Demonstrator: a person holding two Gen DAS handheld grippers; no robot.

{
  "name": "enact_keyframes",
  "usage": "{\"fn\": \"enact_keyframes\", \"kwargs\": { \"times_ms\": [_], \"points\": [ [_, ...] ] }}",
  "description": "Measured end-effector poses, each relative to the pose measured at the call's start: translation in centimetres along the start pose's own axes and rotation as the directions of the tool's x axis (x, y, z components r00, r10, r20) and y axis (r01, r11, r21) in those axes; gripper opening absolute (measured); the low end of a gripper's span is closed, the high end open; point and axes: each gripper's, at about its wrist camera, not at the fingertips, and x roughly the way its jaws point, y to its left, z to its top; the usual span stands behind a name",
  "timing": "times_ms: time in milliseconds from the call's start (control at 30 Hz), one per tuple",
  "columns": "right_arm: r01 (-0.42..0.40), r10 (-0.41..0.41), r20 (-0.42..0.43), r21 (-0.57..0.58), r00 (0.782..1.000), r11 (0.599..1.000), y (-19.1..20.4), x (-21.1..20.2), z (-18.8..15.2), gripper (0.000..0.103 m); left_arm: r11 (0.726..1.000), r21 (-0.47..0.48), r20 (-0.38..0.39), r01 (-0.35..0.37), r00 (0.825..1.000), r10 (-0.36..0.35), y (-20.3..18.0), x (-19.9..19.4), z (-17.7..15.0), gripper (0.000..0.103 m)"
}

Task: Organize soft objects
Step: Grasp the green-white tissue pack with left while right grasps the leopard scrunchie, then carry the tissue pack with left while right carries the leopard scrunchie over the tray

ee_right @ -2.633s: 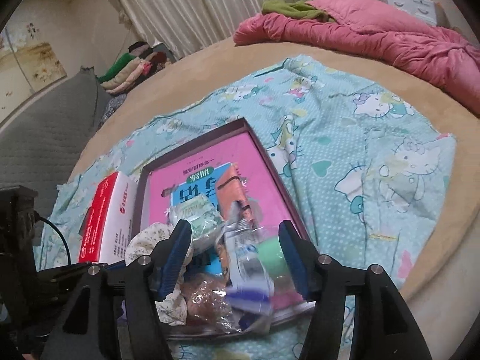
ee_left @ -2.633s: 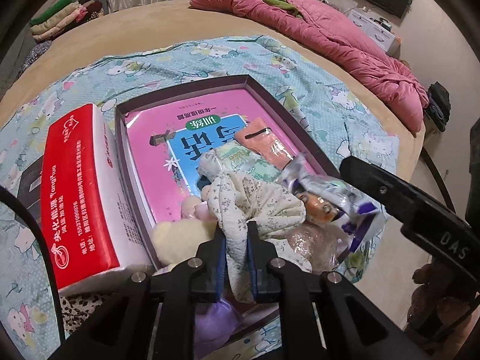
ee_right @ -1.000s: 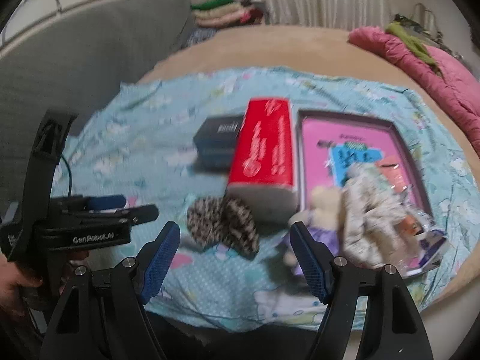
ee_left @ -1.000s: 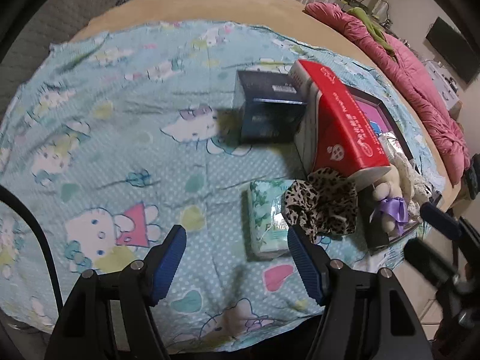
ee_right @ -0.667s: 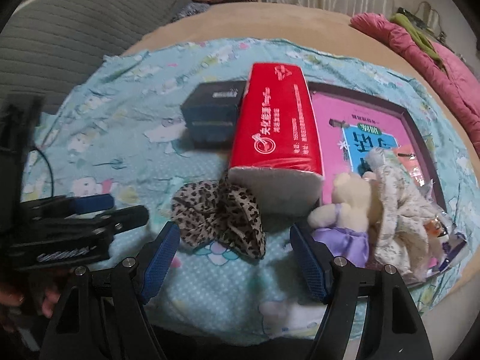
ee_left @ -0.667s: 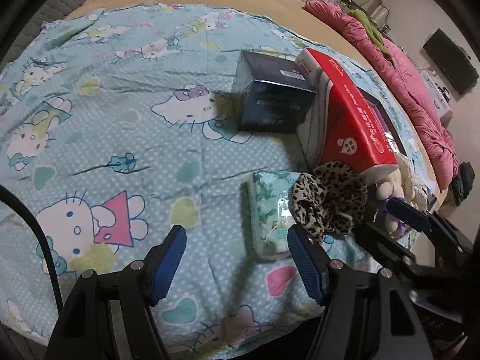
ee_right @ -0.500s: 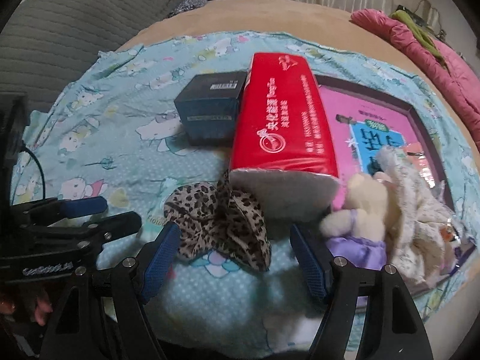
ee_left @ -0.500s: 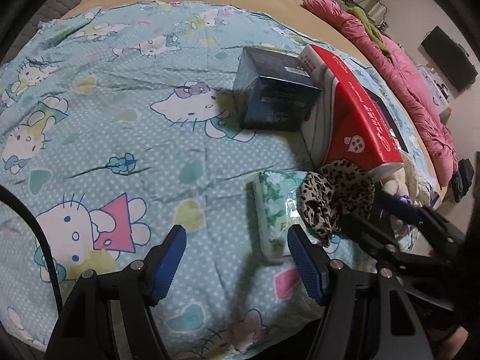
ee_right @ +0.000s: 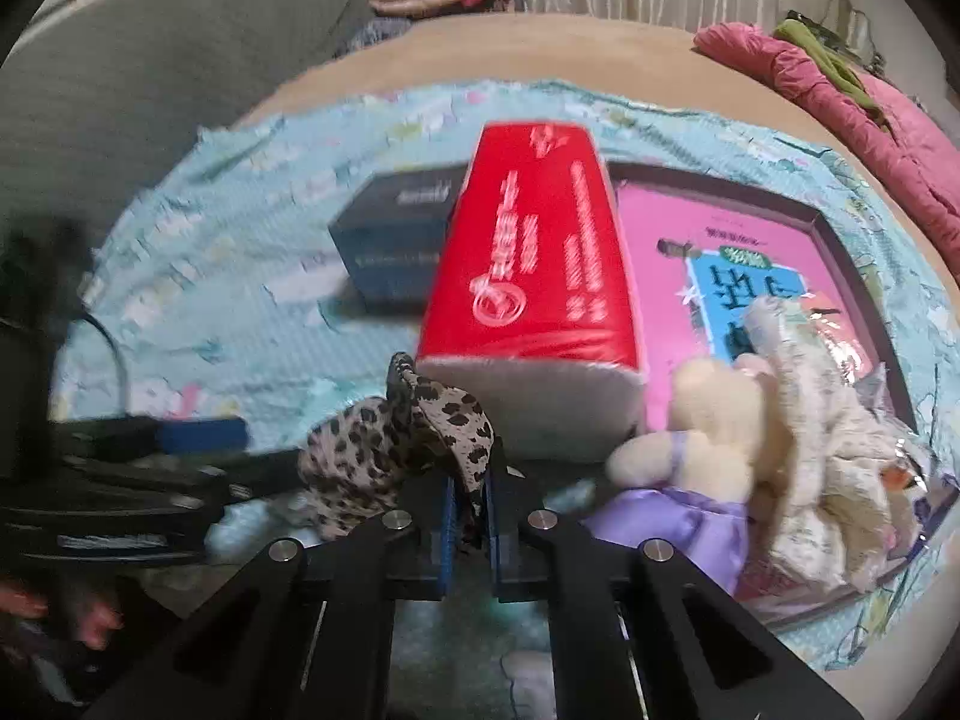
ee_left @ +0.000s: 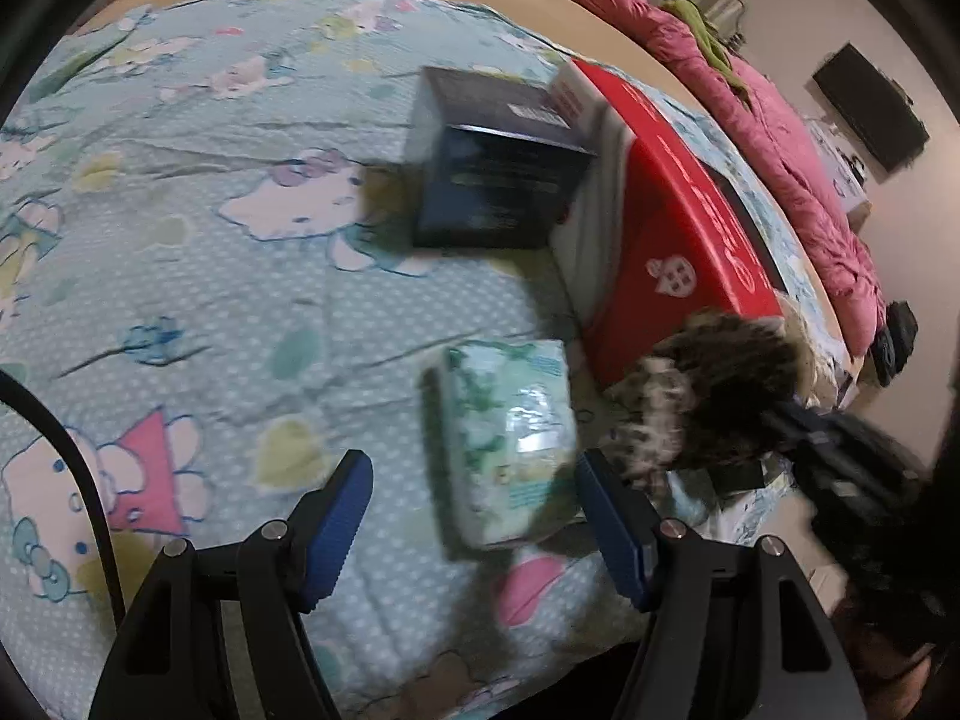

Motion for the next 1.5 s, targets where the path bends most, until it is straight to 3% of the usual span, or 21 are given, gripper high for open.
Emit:
{"fn": "enact_keyframes", "kwargs": {
  "times_ms": [200, 300, 500, 700, 900, 1100, 1500],
  "points": [
    [0.029, -0.026, 0.089, -0.028, 0.996, 0.999, -0.4, -3.9, 1.0, 0.007, 0.997, 0.053, -0.012, -0.065, 0.998, 0.065, -2.6, 1.9, 0.8, 0.069],
    [0.037, -0.034, 0.107, -0.021, 0.994, 0.999, -1.3, -4.9, 1.1, 0.007, 0.993, 0.053, -0.017, -0.109, 0.994, 0.11, -3.5, 2.8, 1.3, 0.051],
    [0.038, -0.04, 0.135, 0.021, 0.99, 0.999, -2.8, -6.5, 1.4, 0.007, 0.993, 0.039, -0.003, -0.111, 0.994, 0.111, -4.4, 3.2, 1.6, 0.039],
    [0.041, -0.051, 0.186, 0.053, 0.981, 0.998, -4.0, -8.5, 1.8, 0.007, 0.996, 0.035, 0.044, -0.083, 0.996, 0.081, -5.1, 1.1, 1.2, 0.039],
    [0.035, -0.058, 0.237, 0.102, 0.97, 0.994, -5.7, -11.0, 2.1, 0.007, 0.997, 0.049, 0.141, -0.055, 0.989, 0.048, -7.0, -3.7, 1.4, 0.039],
    [0.055, -0.103, 0.28, 0.171, 0.954, 0.984, -8.9, -13.6, 1.8, 0.007, 0.99, 0.136, 0.216, -0.041, 0.976, 0.01, -10.7, -7.5, 2.2, 0.039],
    [0.073, -0.194, 0.336, 0.341, 0.922, 0.937, -16.2, -17.8, 0.2, 0.007, 0.964, 0.263, 0.211, -0.028, 0.977, -0.029, -19.0, -6.4, 4.1, 0.039]
  ]
}}
